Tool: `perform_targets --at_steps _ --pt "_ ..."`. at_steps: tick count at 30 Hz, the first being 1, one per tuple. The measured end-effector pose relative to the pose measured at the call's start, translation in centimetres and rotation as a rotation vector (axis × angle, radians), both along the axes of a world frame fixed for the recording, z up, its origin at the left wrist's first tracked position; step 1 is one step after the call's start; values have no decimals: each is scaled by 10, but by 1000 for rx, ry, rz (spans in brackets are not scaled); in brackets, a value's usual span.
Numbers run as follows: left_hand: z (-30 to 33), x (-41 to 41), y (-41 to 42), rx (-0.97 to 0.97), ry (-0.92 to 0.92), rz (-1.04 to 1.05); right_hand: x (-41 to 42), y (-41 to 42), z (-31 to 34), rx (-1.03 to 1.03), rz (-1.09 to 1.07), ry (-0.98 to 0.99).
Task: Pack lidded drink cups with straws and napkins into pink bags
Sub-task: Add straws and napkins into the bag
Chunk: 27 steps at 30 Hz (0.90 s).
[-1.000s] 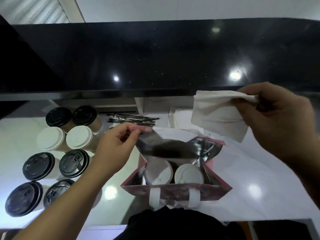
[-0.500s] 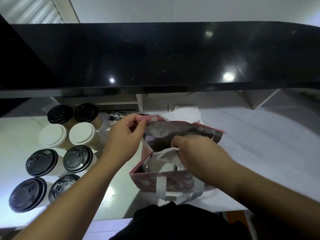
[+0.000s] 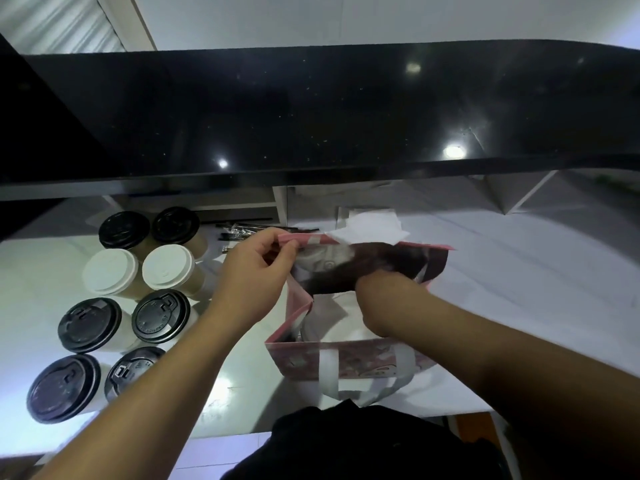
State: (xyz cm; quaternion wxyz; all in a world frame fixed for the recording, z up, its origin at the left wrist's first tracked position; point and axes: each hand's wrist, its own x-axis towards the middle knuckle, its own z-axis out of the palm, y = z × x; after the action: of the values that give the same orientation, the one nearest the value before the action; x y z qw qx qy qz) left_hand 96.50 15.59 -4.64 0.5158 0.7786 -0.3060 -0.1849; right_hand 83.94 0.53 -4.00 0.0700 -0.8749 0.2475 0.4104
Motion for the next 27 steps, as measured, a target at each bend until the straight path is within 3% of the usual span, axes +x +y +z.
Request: perform_targets --at_steps 3,10,16,20,25,27 --pt "0 -1 2 1 -1 -6 -2 2 17 -11 70 0" --pt "0 -5 5 -22 126 76 -72 5 70 154 -42 -643" --pt "5 -20 27 43 278 91 -146 -20 58 171 -119 -1070" --pt "8 -23 55 55 369 38 -175 -28 28 237 -317 -1082" --pt "4 -27 85 259 342 -358 -171 -29 7 423 -318 -1045" --pt "1 -32 84 290 305 -414 -167 -31 1 467 -323 -1020"
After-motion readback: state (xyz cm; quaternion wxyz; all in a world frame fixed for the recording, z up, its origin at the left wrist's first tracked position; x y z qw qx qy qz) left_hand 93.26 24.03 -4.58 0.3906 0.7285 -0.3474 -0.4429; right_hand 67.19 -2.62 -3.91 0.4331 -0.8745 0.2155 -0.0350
